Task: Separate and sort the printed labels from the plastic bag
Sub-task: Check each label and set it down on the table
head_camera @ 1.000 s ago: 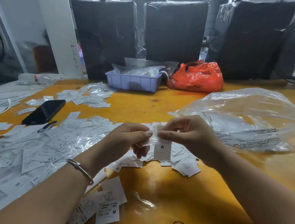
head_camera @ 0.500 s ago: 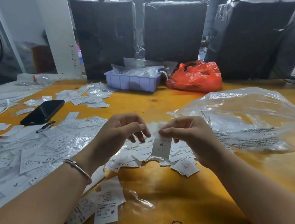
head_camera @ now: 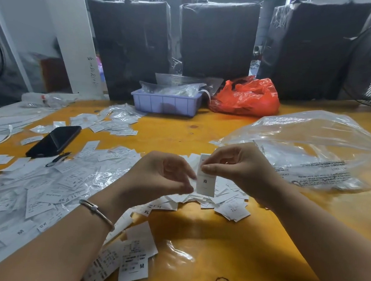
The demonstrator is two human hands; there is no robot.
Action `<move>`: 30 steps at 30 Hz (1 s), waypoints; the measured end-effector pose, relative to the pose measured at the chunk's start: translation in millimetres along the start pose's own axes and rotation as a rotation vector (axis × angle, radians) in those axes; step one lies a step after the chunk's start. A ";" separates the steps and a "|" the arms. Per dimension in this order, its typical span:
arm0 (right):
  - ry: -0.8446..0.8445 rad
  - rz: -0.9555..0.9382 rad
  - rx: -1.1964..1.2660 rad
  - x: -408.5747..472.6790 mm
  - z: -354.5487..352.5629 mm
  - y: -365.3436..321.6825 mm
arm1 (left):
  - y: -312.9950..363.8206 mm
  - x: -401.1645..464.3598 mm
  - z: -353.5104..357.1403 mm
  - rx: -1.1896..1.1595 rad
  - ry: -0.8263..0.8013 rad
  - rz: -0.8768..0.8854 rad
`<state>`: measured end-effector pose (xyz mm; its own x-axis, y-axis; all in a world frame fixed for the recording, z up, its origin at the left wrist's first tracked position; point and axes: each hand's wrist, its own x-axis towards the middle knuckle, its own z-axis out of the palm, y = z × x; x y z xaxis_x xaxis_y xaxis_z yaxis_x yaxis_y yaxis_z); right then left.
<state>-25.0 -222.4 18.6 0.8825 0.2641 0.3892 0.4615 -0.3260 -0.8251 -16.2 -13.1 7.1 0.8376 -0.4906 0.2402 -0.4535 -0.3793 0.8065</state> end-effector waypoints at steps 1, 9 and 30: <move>-0.020 0.010 -0.005 -0.4 1.2 0.0 | -0.3 -0.2 1.1 -0.002 -0.037 -0.010; -0.019 0.013 -0.006 0.4 0.6 2.0 | -3.9 3.2 2.3 -0.012 -0.073 -0.085; 0.259 -0.242 0.102 -5.3 -8.7 -17.5 | -1.1 0.5 -2.2 -0.165 0.163 -0.043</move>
<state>-37.0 -226.0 34.5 0.7489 0.0792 0.6580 0.6595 -0.1862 -0.7282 -14.7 -11.3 7.5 0.8993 -0.3381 0.2772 -0.3716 -0.2571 0.8921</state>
